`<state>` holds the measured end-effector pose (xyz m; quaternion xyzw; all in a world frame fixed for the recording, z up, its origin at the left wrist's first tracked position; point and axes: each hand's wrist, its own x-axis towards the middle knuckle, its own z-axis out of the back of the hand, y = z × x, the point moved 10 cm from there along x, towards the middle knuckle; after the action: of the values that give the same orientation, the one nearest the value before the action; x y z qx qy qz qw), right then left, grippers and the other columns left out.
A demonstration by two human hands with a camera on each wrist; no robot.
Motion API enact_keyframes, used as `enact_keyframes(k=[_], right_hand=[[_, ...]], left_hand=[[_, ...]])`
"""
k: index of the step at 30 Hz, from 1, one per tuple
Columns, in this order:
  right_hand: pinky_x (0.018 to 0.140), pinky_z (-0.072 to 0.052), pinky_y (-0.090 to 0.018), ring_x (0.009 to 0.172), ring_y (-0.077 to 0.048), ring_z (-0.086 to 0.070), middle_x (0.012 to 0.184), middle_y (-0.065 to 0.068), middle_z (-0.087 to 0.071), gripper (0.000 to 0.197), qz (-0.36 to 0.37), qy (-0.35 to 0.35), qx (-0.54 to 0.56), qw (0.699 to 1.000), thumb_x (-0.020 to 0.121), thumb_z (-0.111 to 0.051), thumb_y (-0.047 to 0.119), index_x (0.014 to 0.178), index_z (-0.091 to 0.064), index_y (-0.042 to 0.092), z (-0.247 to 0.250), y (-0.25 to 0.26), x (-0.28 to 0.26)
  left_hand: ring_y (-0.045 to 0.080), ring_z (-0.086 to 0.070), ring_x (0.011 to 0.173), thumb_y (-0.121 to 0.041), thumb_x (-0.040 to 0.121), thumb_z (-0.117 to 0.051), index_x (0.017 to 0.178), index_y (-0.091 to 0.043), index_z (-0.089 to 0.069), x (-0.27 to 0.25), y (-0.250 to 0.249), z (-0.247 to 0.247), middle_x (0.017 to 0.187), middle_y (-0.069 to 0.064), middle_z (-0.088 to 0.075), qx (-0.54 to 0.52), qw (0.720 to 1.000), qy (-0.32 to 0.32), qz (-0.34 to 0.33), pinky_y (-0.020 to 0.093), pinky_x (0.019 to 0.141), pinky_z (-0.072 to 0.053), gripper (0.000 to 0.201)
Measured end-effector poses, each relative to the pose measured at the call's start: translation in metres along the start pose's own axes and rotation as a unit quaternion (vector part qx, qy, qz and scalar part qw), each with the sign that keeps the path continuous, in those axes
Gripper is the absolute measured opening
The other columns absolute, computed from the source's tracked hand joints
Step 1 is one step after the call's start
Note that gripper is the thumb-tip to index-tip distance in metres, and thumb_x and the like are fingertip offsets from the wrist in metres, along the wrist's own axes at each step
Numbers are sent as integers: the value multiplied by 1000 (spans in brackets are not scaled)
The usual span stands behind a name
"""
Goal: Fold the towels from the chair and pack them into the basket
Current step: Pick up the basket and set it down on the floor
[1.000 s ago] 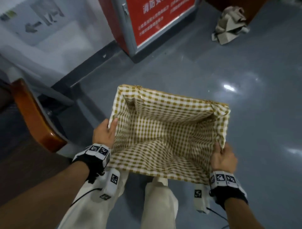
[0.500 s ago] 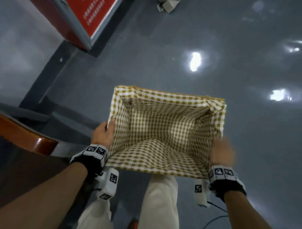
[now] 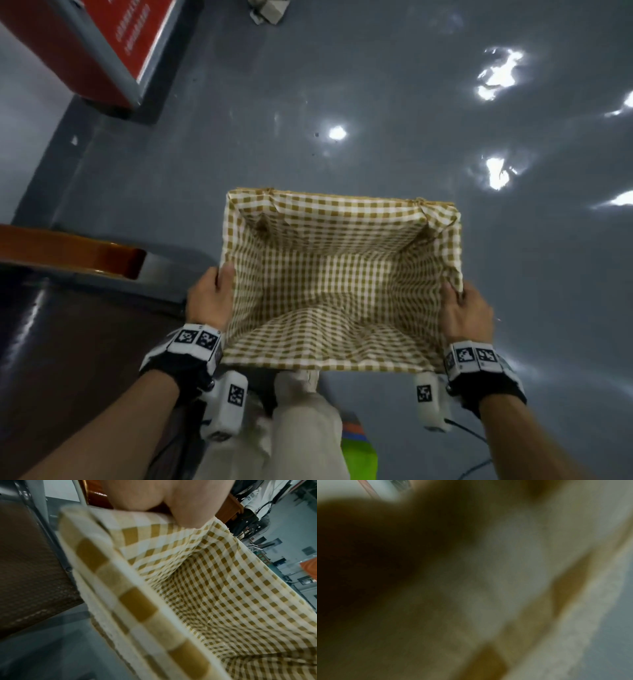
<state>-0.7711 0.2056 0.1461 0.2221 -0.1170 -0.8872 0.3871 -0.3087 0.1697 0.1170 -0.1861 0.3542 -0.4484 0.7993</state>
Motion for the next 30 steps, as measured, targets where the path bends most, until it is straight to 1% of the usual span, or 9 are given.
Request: enact_keyframes(k=[3, 6, 8, 9, 13, 16, 20, 24, 30], right_hand=[[72, -36, -35, 94, -41, -58, 104, -22, -65, 37, -23, 3, -11, 1000, 98, -42, 36, 109, -58, 5, -26, -36, -9], [73, -38, -38, 92, -41, -58, 101, -23, -65, 35, -25, 2, -2, 1000, 98, -44, 35, 106, -59, 4, -65, -70, 0], [76, -41, -41, 92, -42, -58, 101, -24, -65, 35, -24, 3, 9, 1000, 98, -45, 33, 105, -59, 3, -94, -92, 12], [78, -42, -42, 94, -43, -58, 102, -25, -65, 35, -27, 0, 14, 1000, 98, -45, 33, 106, -59, 2, -110, -102, 18], [79, -40, -42, 98, -45, -56, 106, -28, -63, 36, -44, 2, 9, 999, 99, -43, 32, 109, -58, 0, -166, -138, 32], [72, -36, -37, 97, -43, -56, 106, -26, -63, 36, -44, -9, 6, 999, 99, -43, 33, 109, -57, 1, -206, -164, 45], [71, -34, -35, 96, -41, -57, 107, -24, -64, 37, -61, -20, -6, 998, 99, -41, 36, 112, -56, 5, -254, -197, 53], [71, -38, -36, 96, -42, -58, 106, -25, -64, 35, -56, -22, -13, 998, 99, -41, 32, 113, -56, 2, -289, -213, 57], [66, -33, -34, 87, -39, -57, 98, -25, -60, 28, -60, -18, -19, 998, 100, -39, 31, 94, -46, 4, -316, -224, 41]], left_hand=[[27, -42, 62, -44, 97, -34, 81, 8, -49, -2, 10, -15, 69, 20, -49, 5, 999, -18, -27, 34, 61, -29, 57], [16, -38, 54, -42, 97, -36, 72, 5, -44, 10, 28, -48, 59, 11, -44, 14, 999, -25, -46, 35, 52, -27, 54], [17, -40, 53, -42, 96, -36, 68, 2, -43, 21, 40, -76, 58, 11, -45, 25, 997, -23, -66, 28, 50, -29, 53], [20, -40, 54, -42, 97, -35, 68, 2, -43, 30, 47, -90, 59, 12, -46, 32, 997, -17, -73, 31, 50, -27, 53], [28, -41, 60, -41, 98, -34, 65, -3, -37, 55, 81, -140, 59, 12, -43, 44, 996, -8, -76, 35, 57, -26, 50], [29, -44, 64, -42, 98, -33, 62, -7, -36, 72, 111, -178, 61, 11, -44, 50, 996, -5, -71, 34, 61, -29, 50], [36, -53, 80, -42, 99, -30, 78, 1, -49, 86, 153, -224, 80, 22, -54, 61, 997, 14, -45, 37, 69, -35, 51], [41, -51, 109, -43, 100, -21, 112, 4, -56, 96, 187, -259, 120, 28, -56, 122, 990, 76, -17, 41, 90, -38, 60], [41, -49, 114, -44, 100, -19, 123, 3, -51, 104, 208, -270, 129, 27, -51, 137, 985, 101, 13, 41, 94, -37, 62]])
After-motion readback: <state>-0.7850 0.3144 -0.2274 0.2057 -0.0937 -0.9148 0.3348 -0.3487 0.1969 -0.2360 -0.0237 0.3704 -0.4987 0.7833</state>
